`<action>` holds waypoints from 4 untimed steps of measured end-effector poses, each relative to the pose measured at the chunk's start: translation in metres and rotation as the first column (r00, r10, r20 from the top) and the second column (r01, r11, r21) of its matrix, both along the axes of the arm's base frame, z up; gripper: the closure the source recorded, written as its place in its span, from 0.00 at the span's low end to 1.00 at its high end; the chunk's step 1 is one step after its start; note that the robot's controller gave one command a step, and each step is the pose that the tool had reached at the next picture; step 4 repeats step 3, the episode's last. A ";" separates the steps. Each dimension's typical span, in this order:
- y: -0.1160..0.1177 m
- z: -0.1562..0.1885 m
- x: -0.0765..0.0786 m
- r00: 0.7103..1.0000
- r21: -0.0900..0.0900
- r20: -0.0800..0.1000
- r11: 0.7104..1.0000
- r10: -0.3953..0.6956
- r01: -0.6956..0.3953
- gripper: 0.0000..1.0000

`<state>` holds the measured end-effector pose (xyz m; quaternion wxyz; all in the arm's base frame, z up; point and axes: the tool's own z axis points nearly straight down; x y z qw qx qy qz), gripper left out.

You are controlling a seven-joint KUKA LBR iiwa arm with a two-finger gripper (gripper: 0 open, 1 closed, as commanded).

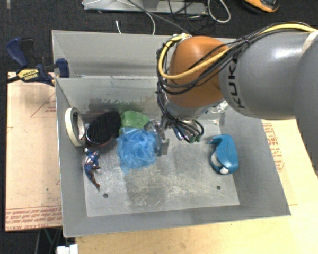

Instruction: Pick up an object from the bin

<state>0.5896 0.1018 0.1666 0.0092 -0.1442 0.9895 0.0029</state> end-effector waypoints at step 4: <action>0.016 0.009 -0.002 0.996 -0.002 0.011 0.996 0.085 -0.085 1.00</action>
Offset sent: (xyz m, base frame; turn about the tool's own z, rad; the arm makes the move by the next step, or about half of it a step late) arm 0.0106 0.0297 0.2056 -0.0043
